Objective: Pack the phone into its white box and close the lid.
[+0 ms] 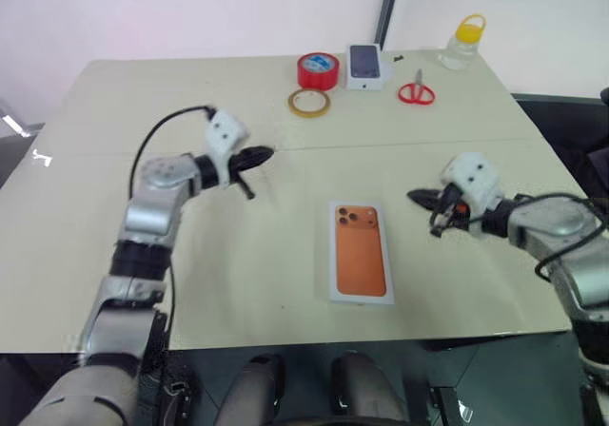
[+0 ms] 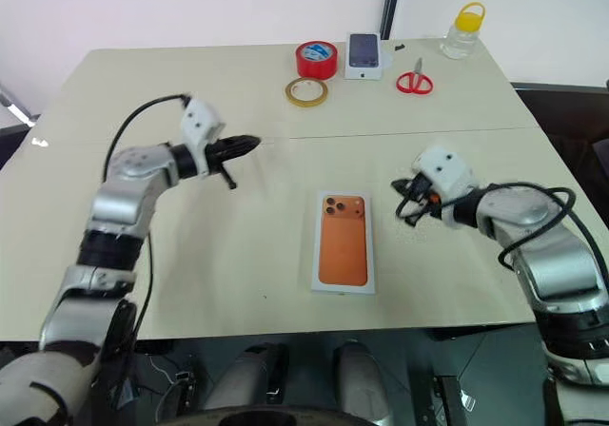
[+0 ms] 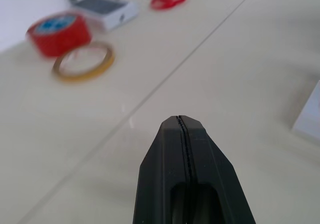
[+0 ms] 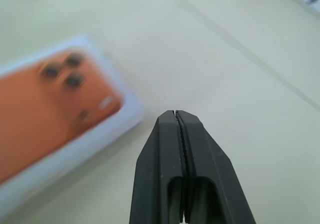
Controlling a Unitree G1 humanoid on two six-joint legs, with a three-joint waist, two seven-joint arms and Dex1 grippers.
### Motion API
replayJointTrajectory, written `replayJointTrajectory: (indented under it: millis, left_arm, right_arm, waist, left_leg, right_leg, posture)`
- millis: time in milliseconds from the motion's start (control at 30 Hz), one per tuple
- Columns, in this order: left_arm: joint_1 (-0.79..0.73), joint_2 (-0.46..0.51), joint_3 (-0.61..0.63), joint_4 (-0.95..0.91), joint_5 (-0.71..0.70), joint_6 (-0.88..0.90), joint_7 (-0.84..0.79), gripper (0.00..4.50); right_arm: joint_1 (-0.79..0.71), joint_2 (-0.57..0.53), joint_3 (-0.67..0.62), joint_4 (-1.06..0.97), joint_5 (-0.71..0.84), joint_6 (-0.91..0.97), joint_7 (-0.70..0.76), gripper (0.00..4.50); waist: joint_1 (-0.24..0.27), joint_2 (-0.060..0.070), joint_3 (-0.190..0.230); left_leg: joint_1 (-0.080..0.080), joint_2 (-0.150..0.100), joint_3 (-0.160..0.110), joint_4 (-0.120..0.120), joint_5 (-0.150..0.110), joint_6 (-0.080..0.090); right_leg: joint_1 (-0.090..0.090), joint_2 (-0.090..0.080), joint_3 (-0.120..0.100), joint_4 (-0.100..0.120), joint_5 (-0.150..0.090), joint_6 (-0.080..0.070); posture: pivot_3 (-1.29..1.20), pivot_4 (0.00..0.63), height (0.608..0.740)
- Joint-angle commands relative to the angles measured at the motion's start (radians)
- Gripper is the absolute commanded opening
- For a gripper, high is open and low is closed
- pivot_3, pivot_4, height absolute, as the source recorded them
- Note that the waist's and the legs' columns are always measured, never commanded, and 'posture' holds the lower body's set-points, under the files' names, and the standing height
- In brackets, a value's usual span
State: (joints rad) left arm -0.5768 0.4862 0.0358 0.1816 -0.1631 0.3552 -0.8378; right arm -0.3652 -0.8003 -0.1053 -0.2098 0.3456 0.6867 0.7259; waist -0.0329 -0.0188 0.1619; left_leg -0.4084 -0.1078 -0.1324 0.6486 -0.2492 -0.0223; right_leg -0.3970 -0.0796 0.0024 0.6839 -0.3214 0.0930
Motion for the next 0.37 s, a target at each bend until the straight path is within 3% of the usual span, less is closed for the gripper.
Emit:
replayJointTrajectory:
  millis: [33, 200, 367]
  left_arm:
    - [0.092, 0.032, 0.078, -0.15, -0.028, 0.04, 0.068, 0.0]
    - [0.287, 0.034, 0.144, -0.315, -0.058, 0.111, 0.157, 0.0]
    - [0.348, 0.017, 0.14, -0.369, -0.057, 0.125, 0.217, 0.0]
  right_arm:
    - [-0.037, 0.022, -0.059, 0.081, 0.019, -0.057, 0.004, 0.03]
    - [-0.053, 0.037, -0.077, 0.142, 0.039, -0.086, 0.032, 0.03]
    - [-0.059, 0.031, -0.045, 0.167, 0.057, -0.091, 0.107, 0.03]
  waist:
    - [0.016, 0.0, 0.0]
    - [0.023, 0.0, 0.0]
    - [0.022, 0.0, 0.0]
  left_leg:
    - [0.0, 0.0, 0.0, 0.0, 0.0, 0.0]
    - [-0.001, 0.0, 0.0, -0.001, 0.0, 0.0]
    - [0.0, 0.0, 0.0, -0.001, 0.0, 0.0]
  right_leg:
    - [0.0, 0.0, 0.0, -0.001, 0.0, 0.0]
    - [0.0, -0.001, 0.0, -0.002, 0.0, 0.0]
    - [0.0, -0.001, 0.0, -0.002, 0.0, 0.0]
  posture:
    - [0.0, 0.15, 0.74]
    - [0.0, 0.15, 0.74]
    - [0.0, 0.15, 0.74]
